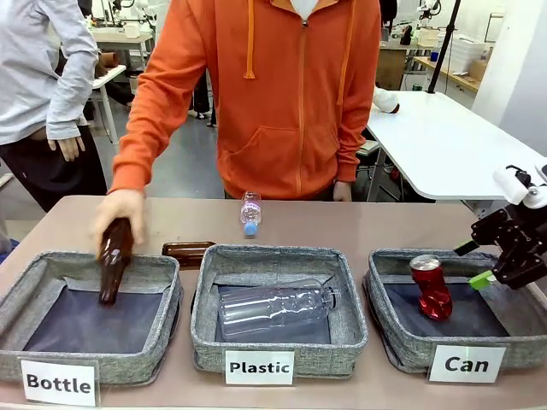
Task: Sort the can waste into the basket.
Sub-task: Pick up the can waste from the table and place it in the right Fabric basket.
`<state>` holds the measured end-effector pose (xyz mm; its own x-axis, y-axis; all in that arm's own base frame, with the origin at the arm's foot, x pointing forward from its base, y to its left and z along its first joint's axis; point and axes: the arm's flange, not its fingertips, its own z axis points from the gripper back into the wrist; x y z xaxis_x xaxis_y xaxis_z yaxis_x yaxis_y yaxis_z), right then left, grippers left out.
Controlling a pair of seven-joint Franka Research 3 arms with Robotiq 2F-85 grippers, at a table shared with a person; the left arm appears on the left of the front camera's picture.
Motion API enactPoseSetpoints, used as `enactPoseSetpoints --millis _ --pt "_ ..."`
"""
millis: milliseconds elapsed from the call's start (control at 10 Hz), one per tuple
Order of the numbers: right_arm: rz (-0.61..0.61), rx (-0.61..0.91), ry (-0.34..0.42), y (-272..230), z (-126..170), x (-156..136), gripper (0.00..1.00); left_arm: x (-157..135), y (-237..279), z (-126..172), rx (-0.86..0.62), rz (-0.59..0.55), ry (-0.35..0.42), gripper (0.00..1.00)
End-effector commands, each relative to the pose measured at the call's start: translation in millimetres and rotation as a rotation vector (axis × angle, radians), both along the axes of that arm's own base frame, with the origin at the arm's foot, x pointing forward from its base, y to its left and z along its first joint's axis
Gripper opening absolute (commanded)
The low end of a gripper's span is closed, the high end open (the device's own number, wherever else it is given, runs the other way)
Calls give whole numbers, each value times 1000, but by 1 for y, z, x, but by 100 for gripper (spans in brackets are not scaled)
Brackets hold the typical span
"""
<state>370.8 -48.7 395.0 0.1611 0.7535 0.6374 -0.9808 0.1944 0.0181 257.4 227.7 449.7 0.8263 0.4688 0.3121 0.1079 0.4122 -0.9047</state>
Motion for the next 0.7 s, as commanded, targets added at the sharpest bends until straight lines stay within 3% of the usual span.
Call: enactPoseSetpoints --millis 0,200,400,600 --pt "-40 83 -32 -1 -4 3 100 -34 19 63 -182 -117 35 100" --pt "-181 289 78 -19 2 9 100 -58 69 102 -270 -148 42 100" --pt "-334 506 241 -44 4 17 100 -72 115 107 -270 -30 -2 100" --pt "-390 710 400 -63 11 20 100 -71 128 103 -281 24 -11 100"
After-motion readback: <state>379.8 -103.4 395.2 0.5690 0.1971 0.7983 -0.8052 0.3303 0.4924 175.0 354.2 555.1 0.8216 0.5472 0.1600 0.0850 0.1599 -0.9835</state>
